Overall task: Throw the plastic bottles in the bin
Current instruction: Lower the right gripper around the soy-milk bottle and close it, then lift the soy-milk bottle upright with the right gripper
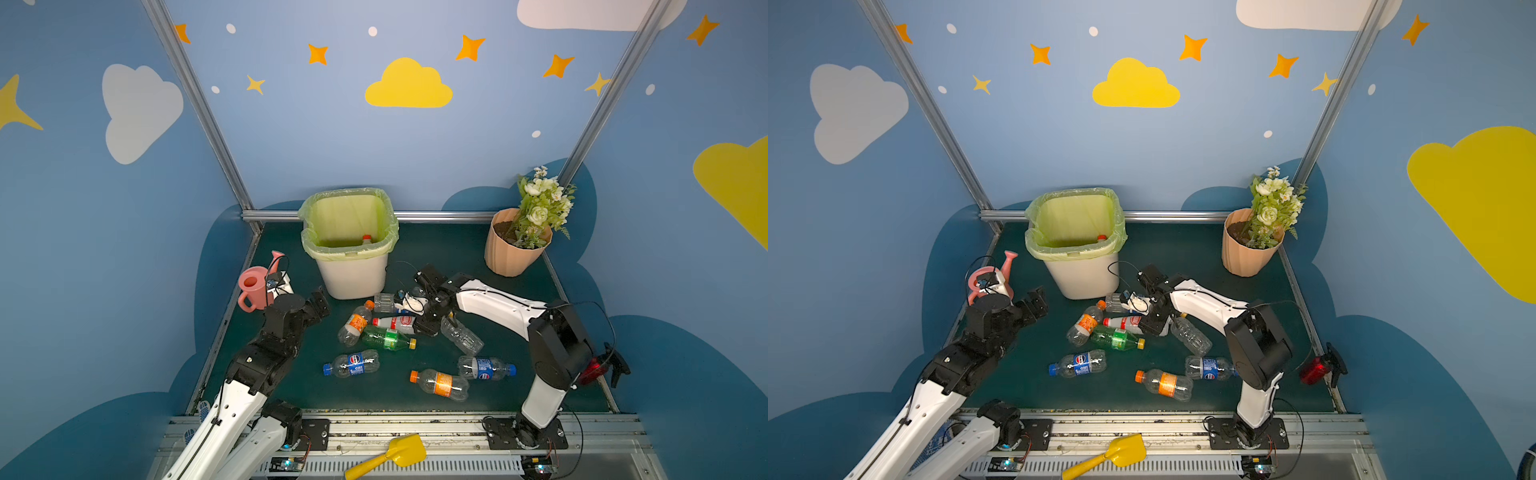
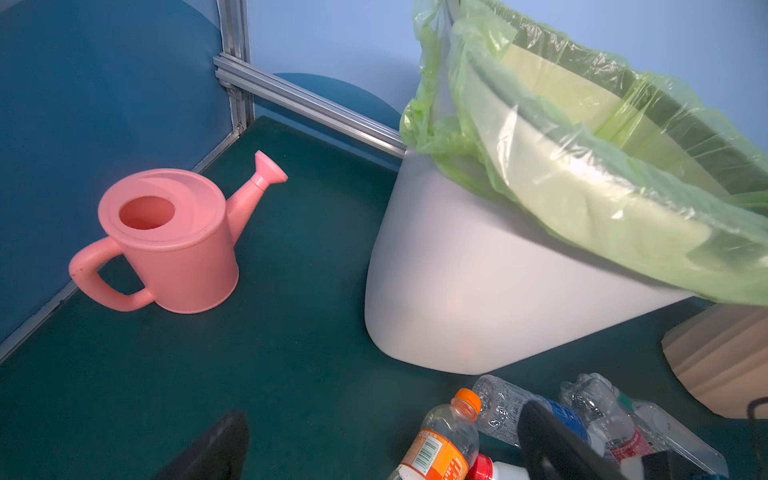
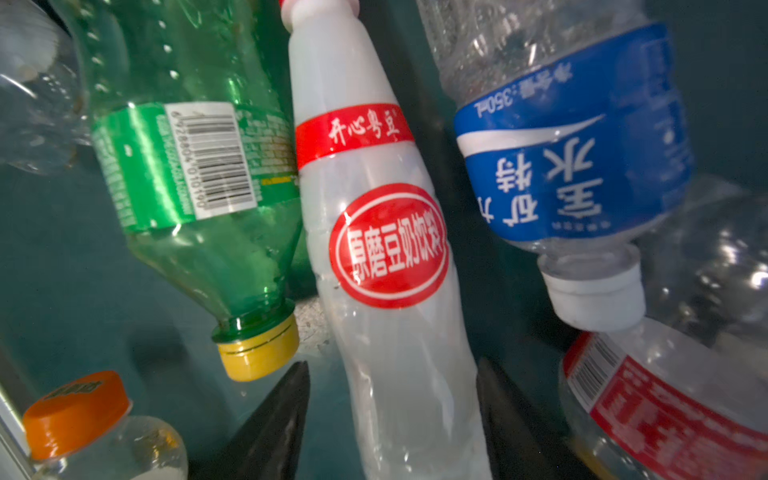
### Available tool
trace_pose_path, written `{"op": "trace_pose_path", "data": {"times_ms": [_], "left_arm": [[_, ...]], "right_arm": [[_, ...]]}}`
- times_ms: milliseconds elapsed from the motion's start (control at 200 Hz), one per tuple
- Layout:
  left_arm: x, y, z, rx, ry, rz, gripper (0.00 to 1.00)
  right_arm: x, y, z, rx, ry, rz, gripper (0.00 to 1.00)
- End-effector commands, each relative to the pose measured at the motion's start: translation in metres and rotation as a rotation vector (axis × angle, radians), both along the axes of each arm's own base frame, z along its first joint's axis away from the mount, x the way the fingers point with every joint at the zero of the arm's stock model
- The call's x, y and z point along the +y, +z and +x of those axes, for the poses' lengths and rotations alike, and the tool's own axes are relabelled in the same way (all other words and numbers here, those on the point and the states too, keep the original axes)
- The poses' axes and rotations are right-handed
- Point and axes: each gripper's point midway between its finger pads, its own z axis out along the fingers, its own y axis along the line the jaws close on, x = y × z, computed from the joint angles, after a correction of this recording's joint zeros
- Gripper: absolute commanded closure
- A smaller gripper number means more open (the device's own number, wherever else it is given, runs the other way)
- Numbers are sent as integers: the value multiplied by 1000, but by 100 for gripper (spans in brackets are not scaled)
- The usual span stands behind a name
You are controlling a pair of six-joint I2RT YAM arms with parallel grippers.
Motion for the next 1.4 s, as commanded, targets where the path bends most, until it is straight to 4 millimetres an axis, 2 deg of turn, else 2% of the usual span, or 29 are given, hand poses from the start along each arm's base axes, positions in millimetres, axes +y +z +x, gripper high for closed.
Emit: {"op": "trace_pose_path", "data": {"times_ms": [0, 511, 581, 681, 786, 866, 1156, 1396], "left_arm": [[2, 1, -2, -7, -3, 12, 0], [11, 2, -9, -18, 30, 32, 0], [12, 3, -10, -25, 32, 23, 0], [13, 2, -13, -27, 38, 18, 0], [15, 2, -15, -27, 43, 15, 0], [15, 3, -16, -31, 43, 11, 0], [16, 5, -17, -42, 47, 0, 0], [16, 2, -18, -29, 41, 26, 0]], "right_arm": [[2, -2, 2, 0, 26, -24, 38], [6, -20, -9, 84, 85, -38, 37], [6, -21, -9, 91, 85, -42, 40], [10, -17, -8, 85, 81, -21, 50], [13, -12, -9, 86, 84, 3, 51], [14, -5, -8, 77, 83, 13, 55], [14, 32, -3, 6, 73, 92, 55], [11, 79, -2, -74, 46, 217, 56]]}}
